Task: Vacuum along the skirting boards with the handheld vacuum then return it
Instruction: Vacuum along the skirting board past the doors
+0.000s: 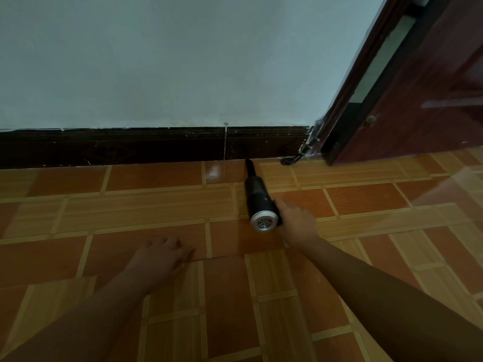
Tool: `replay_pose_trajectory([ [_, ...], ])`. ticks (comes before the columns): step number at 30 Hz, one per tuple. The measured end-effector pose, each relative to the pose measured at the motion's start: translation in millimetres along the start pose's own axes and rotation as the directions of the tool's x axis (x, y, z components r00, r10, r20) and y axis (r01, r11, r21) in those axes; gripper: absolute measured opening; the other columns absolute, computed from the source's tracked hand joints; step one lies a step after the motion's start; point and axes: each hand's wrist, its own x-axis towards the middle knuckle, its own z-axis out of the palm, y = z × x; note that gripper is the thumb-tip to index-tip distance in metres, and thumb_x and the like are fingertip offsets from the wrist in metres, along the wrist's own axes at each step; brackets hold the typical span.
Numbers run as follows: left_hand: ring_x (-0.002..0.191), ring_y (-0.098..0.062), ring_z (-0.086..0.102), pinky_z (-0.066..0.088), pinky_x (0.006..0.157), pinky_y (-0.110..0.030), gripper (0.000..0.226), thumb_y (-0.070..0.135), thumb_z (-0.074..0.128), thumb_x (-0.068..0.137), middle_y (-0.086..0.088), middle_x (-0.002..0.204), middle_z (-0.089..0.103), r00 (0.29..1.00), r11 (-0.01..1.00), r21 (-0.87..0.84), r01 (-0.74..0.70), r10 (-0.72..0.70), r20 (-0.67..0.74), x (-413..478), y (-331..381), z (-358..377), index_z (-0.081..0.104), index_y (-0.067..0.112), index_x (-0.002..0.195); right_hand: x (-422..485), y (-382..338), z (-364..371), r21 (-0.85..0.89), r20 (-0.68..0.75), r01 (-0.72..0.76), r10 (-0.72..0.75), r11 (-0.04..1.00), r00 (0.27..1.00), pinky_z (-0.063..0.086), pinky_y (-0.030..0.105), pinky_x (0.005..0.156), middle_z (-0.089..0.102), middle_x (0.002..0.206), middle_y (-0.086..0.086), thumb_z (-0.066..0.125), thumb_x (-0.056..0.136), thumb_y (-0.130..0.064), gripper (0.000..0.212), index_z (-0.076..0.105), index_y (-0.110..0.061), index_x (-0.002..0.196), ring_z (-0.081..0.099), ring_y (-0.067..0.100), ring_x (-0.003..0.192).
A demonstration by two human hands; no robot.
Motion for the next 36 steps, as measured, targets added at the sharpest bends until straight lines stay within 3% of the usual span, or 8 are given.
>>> replay_pose_trajectory([
  [8, 0.13, -0.02, 0.038, 0.035, 0.106, -0.036, 0.046, 0.041, 0.027, 0.1, 0.002, 0.144, 0.033, 1.0, 1.0, 0.004, 0.017, -0.017, 0.004, 0, 4, -7, 0.022, 0.039, 0.146, -3, 23, 0, 0.005, 0.012, -0.108, 0.108, 0.994, 0.994, 0.048, 0.031, 0.071, 0.065, 0.097, 0.003, 0.064, 0.084, -0.028, 0.043, 0.042, -0.019, 0.12, 0.062, 0.019, 0.084],
  [13, 0.134, -0.02, 0.035, 0.032, 0.109, -0.037, 0.045, 0.041, 0.028, 0.1, 0.001, 0.148, 0.029, 0.999, 0.999, -0.015, 0.035, -0.035, 0.018, -1, 2, -7, 0.023, 0.038, 0.145, -5, 29, 0, -0.012, 0.001, -0.173, 0.173, 0.985, 0.985, 0.042, 0.028, 0.068, 0.063, 0.099, 0.003, 0.062, 0.087, -0.025, 0.041, 0.042, -0.019, 0.122, 0.061, 0.019, 0.085],
  [18, 0.136, -0.022, 0.032, 0.031, 0.11, -0.04, 0.043, 0.042, 0.029, 0.1, -0.002, 0.152, 0.025, 0.997, 0.997, -0.028, 0.068, -0.067, 0.027, -6, -4, -9, 0.03, 0.034, 0.142, -4, 23, -2, -0.025, -0.017, -0.188, 0.187, 0.982, 0.982, 0.044, 0.028, 0.065, 0.064, 0.095, 0.003, 0.061, 0.087, -0.028, 0.04, 0.042, -0.019, 0.121, 0.055, 0.016, 0.074],
  [23, 0.135, -0.022, 0.035, 0.031, 0.109, -0.039, 0.044, 0.043, 0.028, 0.1, -0.001, 0.154, 0.022, 0.99, 0.984, -0.112, 0.137, -0.135, 0.031, -13, -20, -9, 0.031, 0.032, 0.142, -3, -7, -8, -0.014, -0.012, 0.011, -0.012, 1.0, 1.0, 0.041, 0.026, 0.067, 0.063, 0.101, 0.001, 0.064, 0.084, -0.029, 0.042, 0.046, -0.019, 0.12, 0.06, 0.018, 0.085],
  [29, 0.135, -0.022, 0.035, 0.031, 0.108, -0.038, 0.047, 0.043, 0.028, 0.1, -0.002, 0.153, 0.022, 0.976, 0.955, -0.198, 0.219, -0.217, 0.031, -29, -47, 3, 0.025, 0.033, 0.146, 13, -62, 8, -0.011, 0.002, 0.251, -0.251, 0.968, 0.968, 0.032, 0.022, 0.066, 0.064, 0.102, 0.001, 0.066, 0.081, -0.027, 0.033, 0.053, -0.017, 0.109, 0.06, 0.017, 0.088],
  [36, 0.133, -0.023, 0.036, 0.039, 0.105, -0.041, 0.052, 0.04, 0.035, 0.098, -0.005, 0.151, 0.022, 0.948, 0.923, -0.22, 0.317, -0.308, 0.077, -46, -85, 25, 0.019, 0.034, 0.148, 37, -136, 25, 0.1, 0.052, 0.359, -0.365, 0.928, 0.93, 0.042, 0.027, 0.089, 0.061, 0.106, -0.004, 0.064, 0.083, -0.025, 0.035, 0.05, -0.022, 0.114, 0.057, 0.012, 0.097],
])
